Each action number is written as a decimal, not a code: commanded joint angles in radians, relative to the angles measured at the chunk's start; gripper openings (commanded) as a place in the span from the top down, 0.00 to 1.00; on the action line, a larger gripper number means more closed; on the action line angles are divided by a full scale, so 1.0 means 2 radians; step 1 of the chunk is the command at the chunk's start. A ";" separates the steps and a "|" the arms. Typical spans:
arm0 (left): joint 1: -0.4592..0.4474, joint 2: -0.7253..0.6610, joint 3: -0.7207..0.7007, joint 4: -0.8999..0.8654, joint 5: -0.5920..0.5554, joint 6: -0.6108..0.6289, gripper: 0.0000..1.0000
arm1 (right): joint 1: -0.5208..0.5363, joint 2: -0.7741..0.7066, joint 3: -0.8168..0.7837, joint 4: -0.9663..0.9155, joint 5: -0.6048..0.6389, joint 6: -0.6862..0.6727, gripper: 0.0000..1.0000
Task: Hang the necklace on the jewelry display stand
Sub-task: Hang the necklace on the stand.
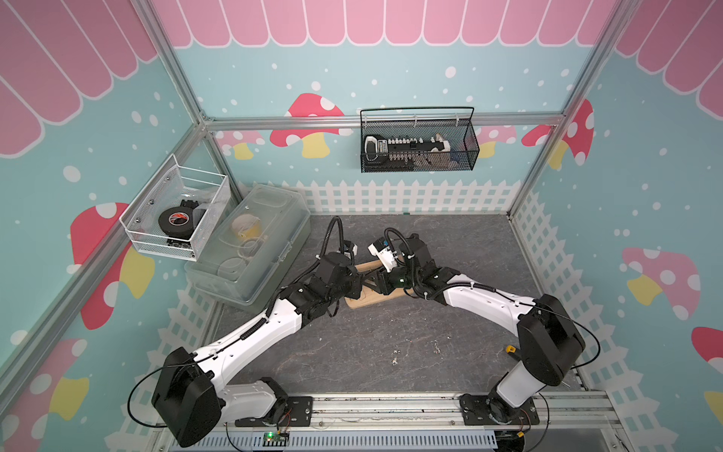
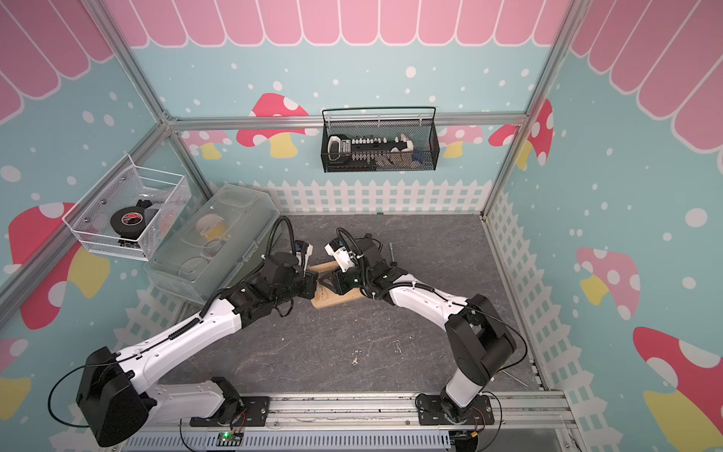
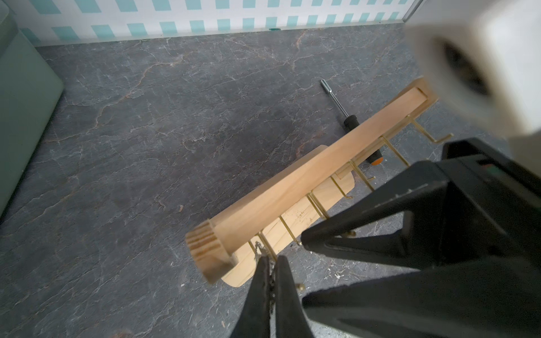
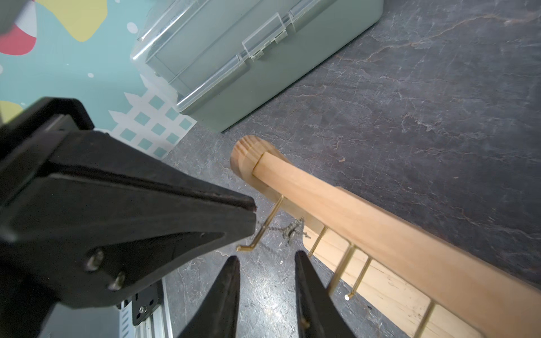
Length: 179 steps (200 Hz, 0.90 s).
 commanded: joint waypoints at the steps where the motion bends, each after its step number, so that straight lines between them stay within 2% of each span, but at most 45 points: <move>1: 0.004 0.004 0.015 -0.010 0.009 0.015 1.00 | 0.010 -0.013 -0.027 0.027 0.057 -0.001 0.66; 52: 0.005 -0.002 0.015 -0.016 0.011 0.019 1.00 | 0.030 -0.029 -0.070 0.067 0.120 0.013 0.63; 109: 0.007 0.002 0.023 -0.014 0.019 0.016 1.00 | 0.046 -0.041 -0.085 0.063 0.164 0.001 0.68; 155: 0.008 0.010 0.026 -0.006 0.032 0.011 1.00 | 0.047 -0.062 -0.065 0.052 0.130 -0.017 0.57; 179: 0.008 0.017 0.026 -0.002 0.036 0.009 1.00 | 0.046 -0.068 -0.045 0.036 0.106 -0.030 0.56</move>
